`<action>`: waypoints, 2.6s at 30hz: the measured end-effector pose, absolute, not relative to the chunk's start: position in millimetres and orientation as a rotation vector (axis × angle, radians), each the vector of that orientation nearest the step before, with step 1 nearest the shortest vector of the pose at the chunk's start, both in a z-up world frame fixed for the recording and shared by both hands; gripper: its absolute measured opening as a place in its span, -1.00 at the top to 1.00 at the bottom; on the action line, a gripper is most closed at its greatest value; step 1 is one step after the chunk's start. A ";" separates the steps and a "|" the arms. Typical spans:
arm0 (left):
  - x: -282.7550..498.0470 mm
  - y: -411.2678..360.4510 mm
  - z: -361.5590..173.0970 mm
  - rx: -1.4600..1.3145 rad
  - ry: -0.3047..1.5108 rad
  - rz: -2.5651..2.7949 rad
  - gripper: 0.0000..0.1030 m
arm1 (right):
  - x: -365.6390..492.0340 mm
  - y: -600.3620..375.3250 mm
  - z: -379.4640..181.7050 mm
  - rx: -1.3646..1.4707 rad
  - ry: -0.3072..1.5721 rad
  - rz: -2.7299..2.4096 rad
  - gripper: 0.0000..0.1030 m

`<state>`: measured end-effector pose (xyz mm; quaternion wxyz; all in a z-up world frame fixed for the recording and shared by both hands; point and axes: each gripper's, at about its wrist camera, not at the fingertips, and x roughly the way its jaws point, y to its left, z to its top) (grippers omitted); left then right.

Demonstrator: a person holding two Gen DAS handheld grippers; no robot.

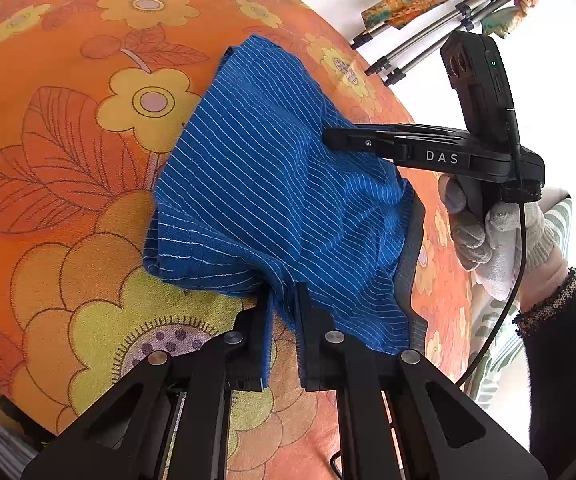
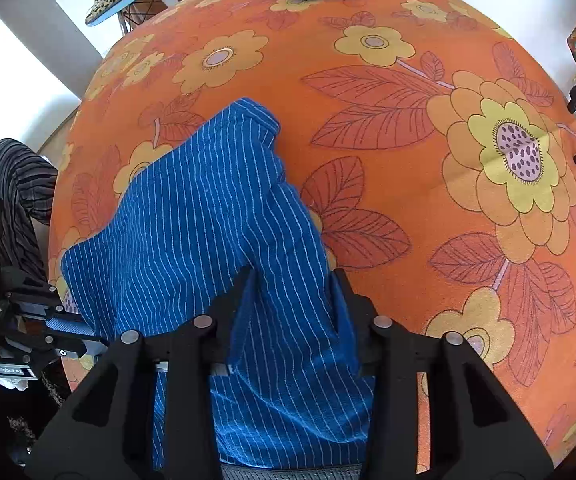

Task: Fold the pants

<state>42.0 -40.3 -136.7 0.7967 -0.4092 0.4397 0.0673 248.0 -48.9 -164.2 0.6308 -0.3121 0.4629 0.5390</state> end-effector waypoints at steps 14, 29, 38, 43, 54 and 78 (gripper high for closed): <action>27.3 -28.2 -127.8 -0.904 0.906 0.113 0.92 | 225.4 -73.3 -137.6 -0.507 1.065 1.107 0.83; 25.9 -11.7 -109.5 -0.919 0.855 0.072 0.93 | 229.6 -114.2 -101.8 -0.301 1.032 0.991 0.85; 27.1 -29.6 -111.2 -0.853 0.892 0.045 0.84 | 234.7 -109.9 -113.2 -0.397 0.998 0.887 -0.01; 14.9 -35.5 -92.2 -0.715 0.873 0.046 0.71 | 227.1 -166.0 -103.1 -0.221 0.968 0.804 -0.03; 38.7 -48.0 -43.3 -0.396 0.907 -0.116 0.59 | 125.1 -267.0 -141.7 0.197 1.067 0.693 -0.03; 226.3 -133.8 -95.4 0.442 1.227 -0.605 0.70 | 51.7 -226.1 -197.0 0.363 1.104 0.604 -0.03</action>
